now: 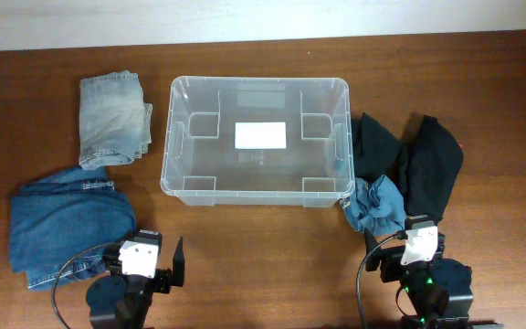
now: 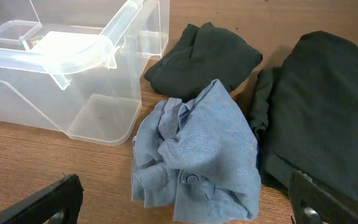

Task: Pack container
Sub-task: 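Move the left gripper down to the dark-blue jeans on the left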

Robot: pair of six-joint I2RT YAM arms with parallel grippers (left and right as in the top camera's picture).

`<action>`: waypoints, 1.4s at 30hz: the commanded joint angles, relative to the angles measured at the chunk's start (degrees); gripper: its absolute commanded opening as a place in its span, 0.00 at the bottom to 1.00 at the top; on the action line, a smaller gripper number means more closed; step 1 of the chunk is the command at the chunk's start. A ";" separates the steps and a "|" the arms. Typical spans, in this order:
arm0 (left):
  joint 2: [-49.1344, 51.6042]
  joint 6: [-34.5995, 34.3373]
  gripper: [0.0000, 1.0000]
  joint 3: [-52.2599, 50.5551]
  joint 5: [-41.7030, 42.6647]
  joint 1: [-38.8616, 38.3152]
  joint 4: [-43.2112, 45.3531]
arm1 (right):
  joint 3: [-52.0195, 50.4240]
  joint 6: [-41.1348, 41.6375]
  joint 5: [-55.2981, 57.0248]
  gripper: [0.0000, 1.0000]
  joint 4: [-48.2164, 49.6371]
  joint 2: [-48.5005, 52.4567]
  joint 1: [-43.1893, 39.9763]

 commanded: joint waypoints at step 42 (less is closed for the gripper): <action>-0.55 -2.99 1.00 -0.50 19.52 -0.22 5.90 | -0.37 0.00 -0.74 0.98 0.11 -0.26 -0.37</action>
